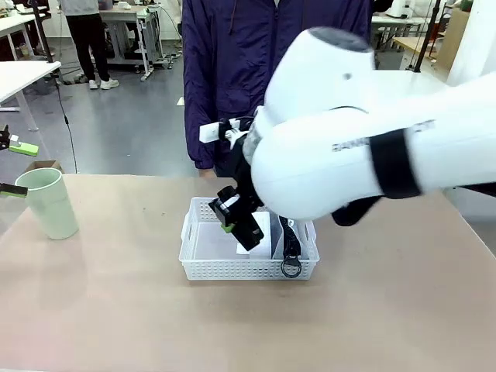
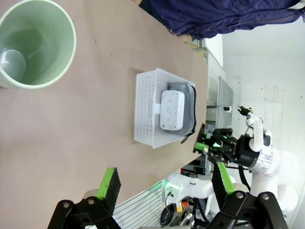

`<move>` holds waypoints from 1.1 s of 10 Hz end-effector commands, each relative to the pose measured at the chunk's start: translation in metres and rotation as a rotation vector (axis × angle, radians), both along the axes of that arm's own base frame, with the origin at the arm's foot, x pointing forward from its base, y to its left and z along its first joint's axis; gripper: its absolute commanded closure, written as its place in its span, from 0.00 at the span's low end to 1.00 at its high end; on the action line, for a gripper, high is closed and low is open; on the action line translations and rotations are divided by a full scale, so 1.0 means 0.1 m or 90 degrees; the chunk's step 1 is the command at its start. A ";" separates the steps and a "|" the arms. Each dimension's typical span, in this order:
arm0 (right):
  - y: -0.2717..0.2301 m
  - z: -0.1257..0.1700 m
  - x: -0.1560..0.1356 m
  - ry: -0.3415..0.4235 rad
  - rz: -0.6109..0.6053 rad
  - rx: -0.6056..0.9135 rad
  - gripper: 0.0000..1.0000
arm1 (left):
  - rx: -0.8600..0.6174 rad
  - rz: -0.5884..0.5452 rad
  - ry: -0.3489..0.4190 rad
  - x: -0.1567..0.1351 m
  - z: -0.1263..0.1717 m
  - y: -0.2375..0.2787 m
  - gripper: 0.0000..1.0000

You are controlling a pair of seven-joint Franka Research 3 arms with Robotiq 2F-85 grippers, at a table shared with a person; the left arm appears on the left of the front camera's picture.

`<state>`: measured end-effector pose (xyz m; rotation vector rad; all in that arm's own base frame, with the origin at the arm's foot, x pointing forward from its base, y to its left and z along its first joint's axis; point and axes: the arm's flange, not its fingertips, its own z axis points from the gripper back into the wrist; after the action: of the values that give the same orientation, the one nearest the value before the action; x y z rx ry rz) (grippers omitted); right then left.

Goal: Efficiently arrange items inside the basket to fit them all.
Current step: Pick up the Stapler and place it inside the Organizing basket.

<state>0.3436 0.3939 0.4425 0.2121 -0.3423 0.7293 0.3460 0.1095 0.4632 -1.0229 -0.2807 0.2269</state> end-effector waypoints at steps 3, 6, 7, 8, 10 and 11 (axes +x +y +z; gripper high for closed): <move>0.48 -0.24 0.55 -0.015 -0.008 -0.049 0.63 | 0.003 -0.004 0.008 -0.03 0.02 0.01 0.00; 0.59 -0.63 0.73 0.012 -0.008 -0.094 0.63 | 0.003 -0.004 0.008 -0.03 0.02 0.01 0.00; 0.59 -0.78 0.76 0.024 -0.010 -0.113 0.63 | 0.003 -0.004 0.008 -0.03 0.02 0.01 0.00; 0.59 -0.90 0.76 0.023 -0.010 -0.116 0.63 | 0.003 -0.004 0.008 -0.03 0.02 0.01 0.00; 0.57 -1.07 0.79 0.037 -0.010 -0.126 0.63 | 0.003 -0.004 0.008 -0.03 0.02 0.01 0.00; 0.56 -1.12 0.80 0.044 -0.011 -0.125 0.63 | 0.003 -0.004 0.008 -0.03 0.02 0.01 0.00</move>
<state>0.4205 0.4402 0.3279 0.0756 -0.1943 0.7646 0.3464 0.1098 0.4629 -1.0228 -0.2797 0.2280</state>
